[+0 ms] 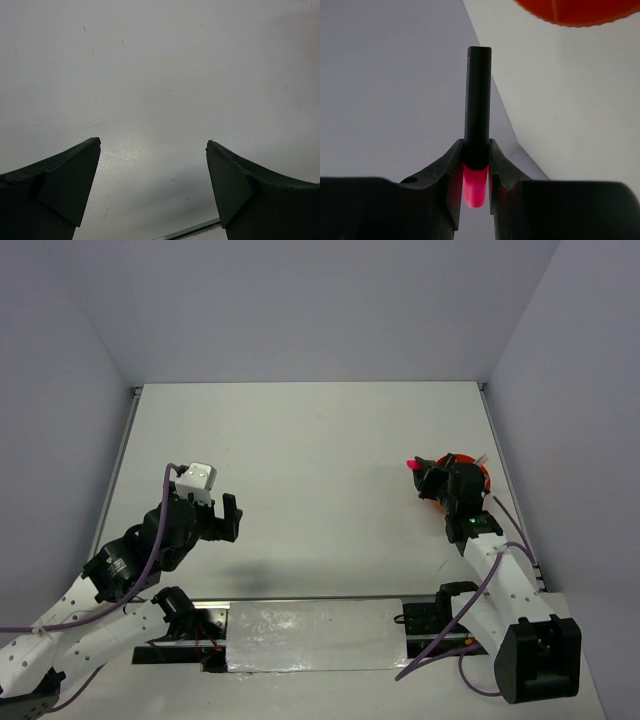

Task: Sort the stationery into containers
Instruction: Place the pen in the storage box.

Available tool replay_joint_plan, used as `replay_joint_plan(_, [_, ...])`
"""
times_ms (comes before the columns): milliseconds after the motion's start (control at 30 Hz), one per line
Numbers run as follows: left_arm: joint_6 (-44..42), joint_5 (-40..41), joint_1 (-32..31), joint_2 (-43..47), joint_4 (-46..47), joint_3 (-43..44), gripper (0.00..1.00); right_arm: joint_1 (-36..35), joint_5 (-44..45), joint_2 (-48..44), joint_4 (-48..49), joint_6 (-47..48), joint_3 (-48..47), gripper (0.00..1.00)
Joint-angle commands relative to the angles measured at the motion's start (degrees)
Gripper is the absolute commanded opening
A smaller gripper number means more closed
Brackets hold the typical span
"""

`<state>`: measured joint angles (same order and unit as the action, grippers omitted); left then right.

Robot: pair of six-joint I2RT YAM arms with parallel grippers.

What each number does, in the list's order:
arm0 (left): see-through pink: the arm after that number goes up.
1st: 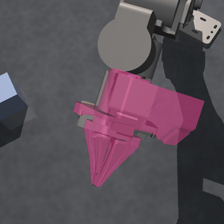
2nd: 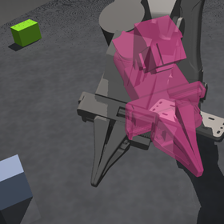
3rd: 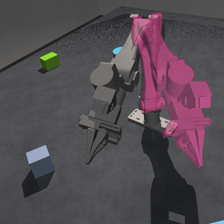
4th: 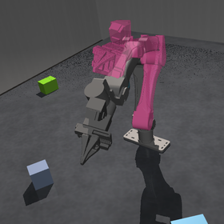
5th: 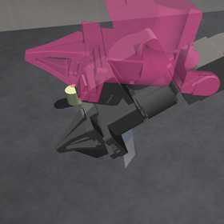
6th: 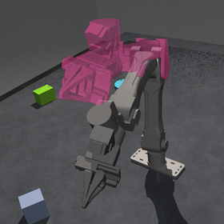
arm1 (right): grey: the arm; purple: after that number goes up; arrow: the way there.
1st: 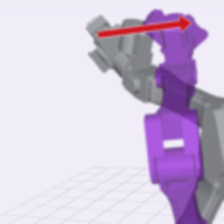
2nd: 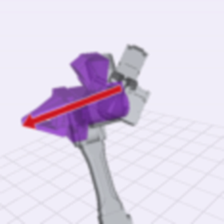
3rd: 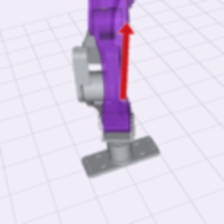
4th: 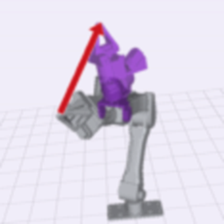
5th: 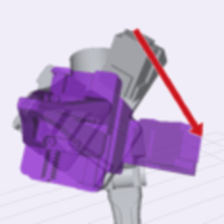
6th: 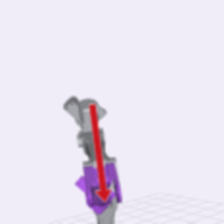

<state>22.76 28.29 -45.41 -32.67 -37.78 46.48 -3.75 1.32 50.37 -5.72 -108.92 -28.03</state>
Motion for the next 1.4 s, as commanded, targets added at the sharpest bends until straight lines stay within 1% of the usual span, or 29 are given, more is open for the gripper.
replay_joint_plan(0, [0.18,0.54,0.32,0.23,1.83,0.19,0.99,0.23,0.51,-0.8,10.01,-1.13,-1.15,0.0])
replay_joint_plan(33, [0.0,0.53,0.32,0.49,2.01,0.1,0.99,0.23,0.78,-1.15,10.46,1.23,-2.89,0.0])
replay_joint_plan(67, [0.0,0.45,0.23,0.5,2.01,0.1,0.99,0.32,0.96,-1.24,10.29,8.65,-4.65,0.0])
replay_joint_plan(100, [0.0,0.36,0.32,0.41,2.01,0.19,0.99,0.23,0.79,-0.8,9.42,12.47,-6.58,0.0])
replay_joint_plan(133, [0.0,0.36,0.32,0.32,1.92,0.1,0.99,0.32,0.09,-0.1,9.06,17.21,-10.77,0.0])
replay_joint_plan(167, [-0.09,0.36,0.32,0.32,2.01,0.1,0.99,0.23,-0.87,1.99,9.32,26.56,-12.82,0.02])
replay_joint_plan(200, [0.09,0.36,0.32,0.23,1.83,0.19,0.99,0.23,-2.45,3.14,9.75,30.83,-14.4,0.02])
replay_joint_plan(233, [0.17,0.45,0.32,0.41,1.83,0.19,0.99,0.32,-5.95,4.29,10.19,38.79,-17.03,0.02])
replay_joint_plan(300, [0.18,0.45,0.32,0.58,1.83,0.1,0.99,0.41,-9.13,7.19,11.78,46.22,-19.07,0.03])
replay_joint_plan(333, [0.18,0.45,0.32,1.11,1.92,0.1,0.99,0.32,-10.54,8.68,10.82,52.78,-20.82,0.02])
replay_joint_plan(400, [0.09,0.45,0.32,1.64,1.92,0.02,0.99,0.5,-11.42,9.83,10.2,60.02,-22.15,0.02])
replay_joint_plan(433, [0.09,0.45,0.32,2.07,2.01,-0.07,0.99,0.5,-11.95,10.71,9.85,67.71,-23.46,0.01])
replay_joint_plan(500, [-0.17,0.1,0.32,2.34,2.18,-0.07,0.99,0.5,-8.9,11.24,5.81,74.53,-24.96,0.0])
replay_joint_plan(533, [-0.18,0.01,0.32,2.43,2.18,-0.07,0.99,0.5,-7.4,11.15,3.8,80.74,-24.88,0.0])
replay_joint_plan(567, [-0.26,-0.17,0.32,2.34,2.27,-0.16,0.99,0.58,-3.47,10.89,3.7,83.58,-24.36,0.0])
replay_joint_plan(600, [-0.18,-0.26,0.32,2.26,2.27,-0.07,0.99,0.67,-1.52,10.37,3.96,85.44,-22.44,0.0])
replay_joint_plan(633, [-0.26,-0.26,0.32,2.17,2.18,-0.07,0.99,0.59,0.59,9.23,5.26,89.46,-21.37,0.0])
replay_joint_plan(667, [-0.26,-0.26,0.32,2.17,2.18,-0.07,0.99,0.58,4.27,8.7,5.54,90.98,-20.32,0.0])
replay_joint_plan(700, [-0.26,-0.43,0.32,2.17,2.18,-0.07,0.99,0.85,5.52,8.26,5.54,91.86,-19.44,0.0])
replay_joint_plan(733, [-0.35,-0.61,0.32,2.25,2.27,-0.07,0.99,1.2,6.06,7.38,8.06,93.87,-17.6,0.0])
replay_joint_plan(833, [-0.61,-1.22,0.32,2.69,2.54,-0.25,0.99,1.64,6.5,6.32,11.42,98.1,-14.43,0.0])
replay_joint_plan(900, [-0.79,-1.4,0.32,2.78,2.62,-0.25,0.99,1.73,9.22,6.5,11.25,99.51,-13.37,0.0])
replay_joint_plan(1067, [-1.14,-2.19,0.32,3.05,2.98,-0.42,0.99,2.08,12.47,5.62,12.92,98.12,-9.24,0.0])
replay_joint_plan(1233, [-1.32,-2.72,0.32,3.48,3.15,-0.42,0.99,2.08,19.49,1.76,15.9,96.53,-3.7,0.04])
replay_joint_plan(1367, [-1.67,-3.33,0.32,3.75,3.41,-0.6,0.99,1.99,22.05,1.13,16.96,95.31,-1.33,0.05])
